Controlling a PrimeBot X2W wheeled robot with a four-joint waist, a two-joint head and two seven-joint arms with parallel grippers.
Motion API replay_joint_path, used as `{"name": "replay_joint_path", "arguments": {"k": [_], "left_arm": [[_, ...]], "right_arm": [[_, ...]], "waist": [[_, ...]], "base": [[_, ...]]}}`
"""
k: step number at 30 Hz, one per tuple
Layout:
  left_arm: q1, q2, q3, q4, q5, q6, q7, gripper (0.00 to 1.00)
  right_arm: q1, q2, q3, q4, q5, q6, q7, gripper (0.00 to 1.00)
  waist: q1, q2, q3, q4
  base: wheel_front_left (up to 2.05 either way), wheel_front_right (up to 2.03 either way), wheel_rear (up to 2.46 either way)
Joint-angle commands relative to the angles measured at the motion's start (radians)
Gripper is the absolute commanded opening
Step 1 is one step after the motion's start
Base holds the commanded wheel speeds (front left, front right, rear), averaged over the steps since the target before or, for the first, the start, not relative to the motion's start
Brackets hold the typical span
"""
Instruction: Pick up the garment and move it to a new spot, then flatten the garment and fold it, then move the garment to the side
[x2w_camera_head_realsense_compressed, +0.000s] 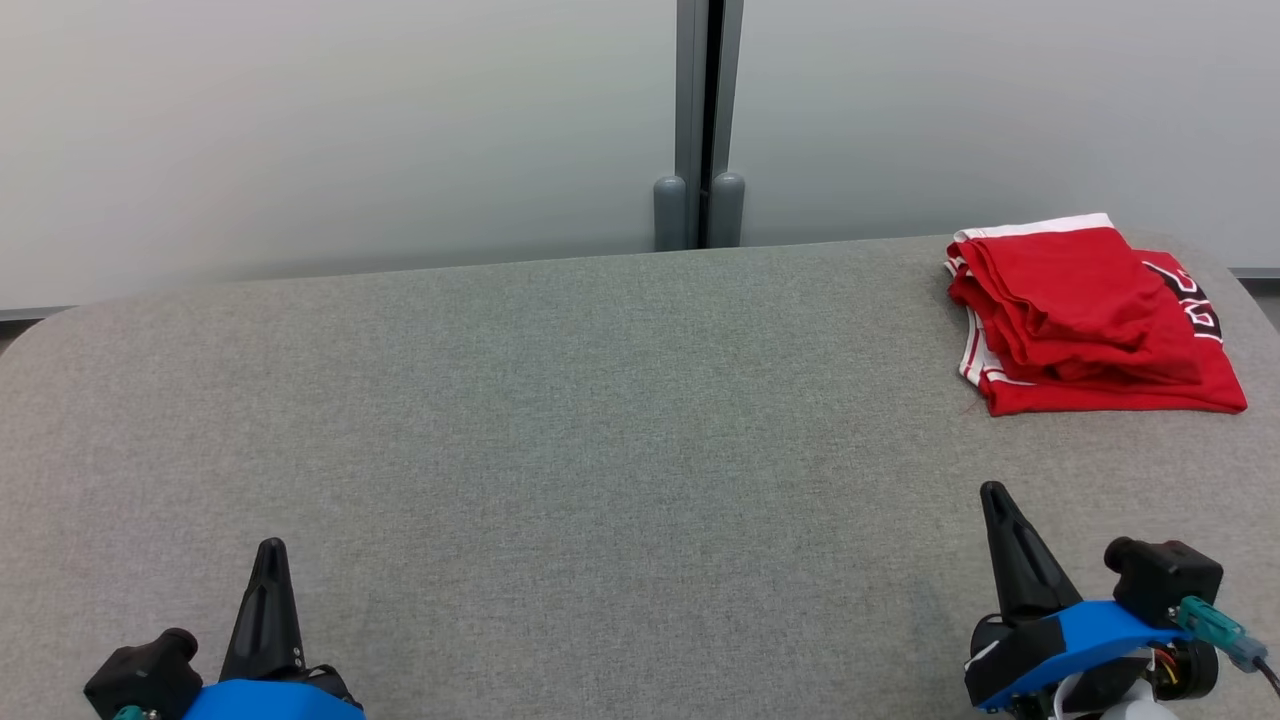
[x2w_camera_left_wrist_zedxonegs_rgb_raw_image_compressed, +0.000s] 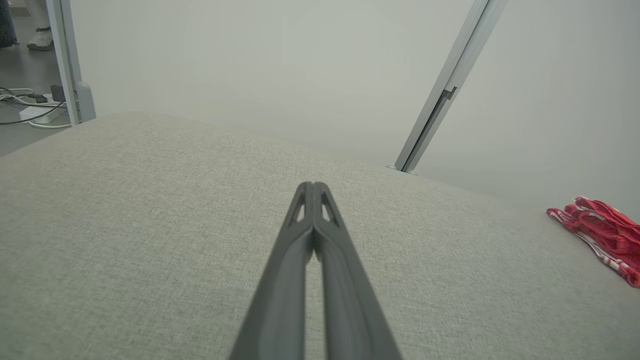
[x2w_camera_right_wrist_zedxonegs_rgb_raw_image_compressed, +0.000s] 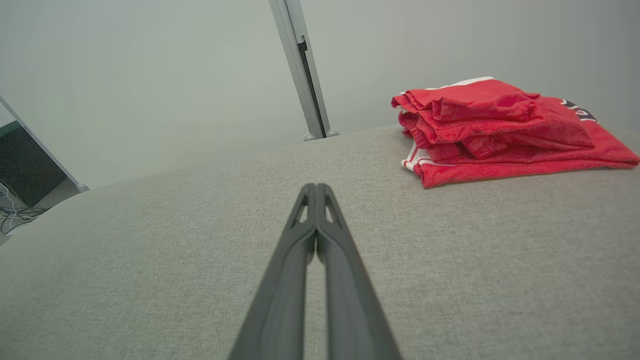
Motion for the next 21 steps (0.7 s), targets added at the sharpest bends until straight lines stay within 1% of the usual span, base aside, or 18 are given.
{"name": "replay_joint_path", "arguments": {"k": [1,21], "left_arm": [[-0.028,0.004,0.007,-0.017,-0.030,-0.001,0.005,0.00],[-0.056,-0.007,0.020,-0.027,-0.351,-0.003,0.088,0.00]], "right_arm": [[-0.014,-0.002,-0.005,-0.017,0.032,0.000,0.005,0.00],[-0.018,-0.002,-0.033,-0.024,0.370,0.000,0.067,0.00]], "waist": [[0.0000,0.0000,0.000,0.000],[0.0000,0.0000,-0.003,0.008]], "base": [[0.00,0.00,0.00],[0.00,0.00,0.00]]}}
